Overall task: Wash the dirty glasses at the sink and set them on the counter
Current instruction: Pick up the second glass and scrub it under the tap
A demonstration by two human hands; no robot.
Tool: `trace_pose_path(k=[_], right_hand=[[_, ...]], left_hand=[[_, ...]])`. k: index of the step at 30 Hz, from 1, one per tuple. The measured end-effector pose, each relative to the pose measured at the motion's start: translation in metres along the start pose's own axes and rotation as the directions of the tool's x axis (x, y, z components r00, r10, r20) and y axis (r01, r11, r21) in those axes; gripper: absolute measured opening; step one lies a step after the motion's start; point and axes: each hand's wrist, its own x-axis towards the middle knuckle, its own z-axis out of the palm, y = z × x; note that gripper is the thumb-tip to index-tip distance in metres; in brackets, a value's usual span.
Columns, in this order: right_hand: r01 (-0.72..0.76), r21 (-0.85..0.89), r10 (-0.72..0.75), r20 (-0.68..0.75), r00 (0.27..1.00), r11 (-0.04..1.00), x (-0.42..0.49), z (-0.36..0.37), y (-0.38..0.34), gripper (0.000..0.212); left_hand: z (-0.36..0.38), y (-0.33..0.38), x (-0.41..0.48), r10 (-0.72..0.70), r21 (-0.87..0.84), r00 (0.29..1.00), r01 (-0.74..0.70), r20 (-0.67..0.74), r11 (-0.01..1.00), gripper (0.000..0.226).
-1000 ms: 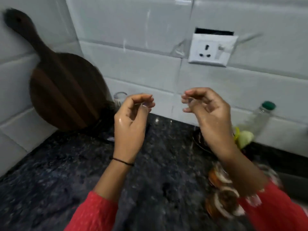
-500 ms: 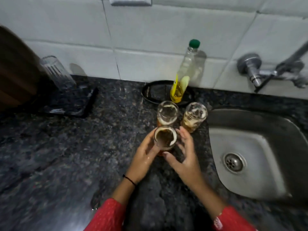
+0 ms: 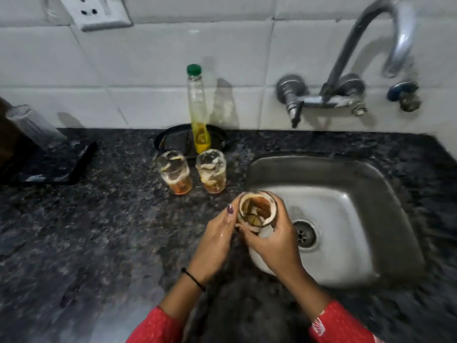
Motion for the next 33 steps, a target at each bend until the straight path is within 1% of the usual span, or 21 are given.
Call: trace_pose_path(k=[2, 3, 4, 6, 7, 9, 10, 13, 15, 17, 20, 22, 23, 24, 25, 26, 27, 28, 30, 31, 33], right_hand=[[-0.011, -0.012, 0.010, -0.050, 0.999, 1.000, 0.007, -0.047, 0.004, 0.065], [-0.022, -0.020, 0.021, -0.078, 0.997, 1.000, 0.011, -0.069, 0.005, 0.064], [-0.039, -0.022, 0.036, -0.104, 0.994, 0.999, 0.016, -0.087, 0.006, 0.063], [-0.058, -0.030, 0.053, -0.147, 0.988, 0.998, 0.027, -0.123, 0.008, 0.061], [-0.061, -0.049, 0.052, -0.166, 0.985, 0.997, 0.034, -0.137, 0.009, 0.061], [-0.082, -0.064, 0.068, -0.194, 0.979, 0.995, 0.049, -0.156, 0.011, 0.061], [-0.092, -0.057, 0.079, -0.201, 0.976, 0.994, 0.058, -0.164, 0.012, 0.061], [-0.117, -0.032, 0.109, -0.196, 0.974, 0.993, 0.081, -0.173, 0.013, 0.060], [-0.129, -0.013, 0.124, -0.185, 0.975, 0.992, 0.092, -0.173, 0.013, 0.060], [-0.138, 0.001, 0.136, -0.159, 0.978, 0.990, 0.100, -0.172, 0.012, 0.059], [-0.162, 0.027, 0.164, -0.117, 0.980, 0.986, 0.105, -0.171, 0.012, 0.058], [-0.168, 0.029, 0.170, -0.096, 0.981, 0.985, 0.105, -0.171, 0.012, 0.057], [-0.173, 0.023, 0.174, -0.086, 0.981, 0.985, 0.104, -0.172, 0.012, 0.056], [-0.177, 0.021, 0.178, -0.076, 0.981, 0.984, 0.104, -0.172, 0.011, 0.055], [-0.181, 0.019, 0.182, -0.066, 0.981, 0.983, 0.103, -0.172, 0.010, 0.054], [-0.182, 0.015, 0.183, -0.060, 0.981, 0.983, 0.103, -0.173, 0.010, 0.054], [-0.189, 0.009, 0.189, -0.059, 0.980, 0.982, 0.103, -0.172, 0.010, 0.054], [-0.195, 0.009, 0.195, -0.062, 0.979, 0.981, 0.102, -0.172, 0.010, 0.056], [-0.192, 0.009, 0.193, -0.073, 0.979, 0.981, 0.099, -0.170, 0.012, 0.061], [-0.185, 0.004, 0.185, -0.072, 0.980, 0.983, 0.098, -0.170, 0.013, 0.065], [-0.172, -0.008, 0.171, -0.056, 0.984, 0.985, 0.094, -0.167, 0.016, 0.071]], left_hand=[[0.042, 0.013, 0.019, 0.012, 0.029, 0.998, -0.014, 0.067, 0.999, 0.027], [0.061, 0.019, 0.031, 0.028, 0.041, 0.997, -0.031, 0.077, 0.999, 0.024], [0.076, 0.022, 0.046, 0.058, 0.064, 0.996, -0.062, 0.065, 0.996, 0.026], [0.106, 0.033, 0.077, 0.116, 0.062, 0.993, -0.113, -0.032, 0.992, 0.038], [0.118, 0.040, 0.095, 0.133, 0.046, 0.983, -0.128, -0.124, 0.991, 0.044], [0.134, 0.056, 0.132, 0.123, 0.018, 0.939, -0.124, -0.320, 0.992, 0.057], [0.138, 0.064, 0.153, 0.115, 0.033, 0.915, -0.111, -0.387, 0.993, 0.065], [0.139, 0.083, 0.209, 0.042, 0.078, 0.880, -0.006, -0.473, 0.997, 0.090], [0.136, 0.089, 0.238, -0.039, 0.036, 0.855, 0.068, -0.517, 0.997, 0.094], [0.137, 0.089, 0.257, -0.088, -0.007, 0.843, 0.099, -0.530, 0.995, 0.084], [0.139, 0.085, 0.268, -0.121, -0.079, 0.831, 0.093, -0.543, 0.993, 0.056], [0.132, 0.084, 0.270, -0.199, -0.188, 0.801, 0.109, -0.564, 0.976, 0.042], [0.126, 0.083, 0.270, -0.265, -0.287, 0.791, 0.119, -0.551, 0.951, 0.041], [0.120, 0.084, 0.268, -0.324, -0.439, 0.805, 0.088, -0.498, 0.894, 0.042], [0.117, 0.081, 0.267, -0.344, -0.561, 0.830, 0.047, -0.438, 0.827, 0.044], [0.117, 0.077, 0.263, -0.329, -0.648, 0.874, 0.021, -0.358, 0.762, 0.050], [0.121, 0.073, 0.252, -0.297, -0.641, 0.909, 0.043, -0.293, 0.766, 0.060], [0.129, 0.067, 0.237, -0.279, -0.595, 0.927, 0.081, -0.249, 0.800, 0.069], [0.145, 0.036, 0.207, -0.344, -0.563, 0.923, 0.195, -0.171, 0.803, 0.084], [0.152, 0.017, 0.189, -0.415, -0.587, 0.903, 0.278, -0.111, 0.761, 0.088], [0.167, -0.018, 0.158, -0.509, -0.647, 0.860, 0.410, 0.039, 0.643, 0.077]])
